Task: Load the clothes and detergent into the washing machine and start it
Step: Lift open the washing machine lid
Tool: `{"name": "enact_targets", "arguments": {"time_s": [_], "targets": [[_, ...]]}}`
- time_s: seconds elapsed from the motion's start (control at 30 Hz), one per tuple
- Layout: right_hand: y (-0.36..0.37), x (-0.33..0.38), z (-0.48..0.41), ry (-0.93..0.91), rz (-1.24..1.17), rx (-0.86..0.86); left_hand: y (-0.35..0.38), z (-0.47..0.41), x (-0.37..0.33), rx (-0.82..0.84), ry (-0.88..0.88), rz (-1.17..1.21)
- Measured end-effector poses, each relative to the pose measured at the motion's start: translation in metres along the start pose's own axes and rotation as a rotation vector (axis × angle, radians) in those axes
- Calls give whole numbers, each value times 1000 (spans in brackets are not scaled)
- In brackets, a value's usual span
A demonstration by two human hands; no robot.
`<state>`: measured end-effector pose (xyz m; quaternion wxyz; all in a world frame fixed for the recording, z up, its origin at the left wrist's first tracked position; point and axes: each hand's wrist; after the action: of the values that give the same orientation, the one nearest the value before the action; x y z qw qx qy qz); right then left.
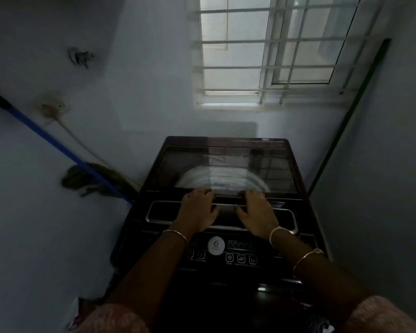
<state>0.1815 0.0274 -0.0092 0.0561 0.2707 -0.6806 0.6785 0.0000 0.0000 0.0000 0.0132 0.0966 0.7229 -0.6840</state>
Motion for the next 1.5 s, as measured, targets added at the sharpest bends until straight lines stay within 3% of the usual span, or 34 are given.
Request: {"name": "enact_targets", "arguments": {"time_s": [0.37,0.77,0.97,1.3,1.4,1.5], "targets": [[14,-8,-10,-5,143,42,19,-4,4,80,-26,53],[15,-1,-25,57,201,129,20,23,16,75,84,61],[-7,9,-38,41,201,112,5,26,16,-51,156,13],[-79,33,-78,42,171,358,-52,-10,22,-465,418,-290],[-104,40,-80,22,137,305,-76,-21,18,-536,435,-325],[-131,48,-79,-58,114,125,-96,-34,12,-614,363,-316]]}}
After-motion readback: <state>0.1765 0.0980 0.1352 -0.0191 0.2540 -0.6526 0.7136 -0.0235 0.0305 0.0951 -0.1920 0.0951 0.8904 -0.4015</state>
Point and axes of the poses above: each hand's wrist, its own z-axis away from the middle knuckle, its own y-axis out of the palm, x = y × z, and after that the axes turned 5 degrees about y, right-handed
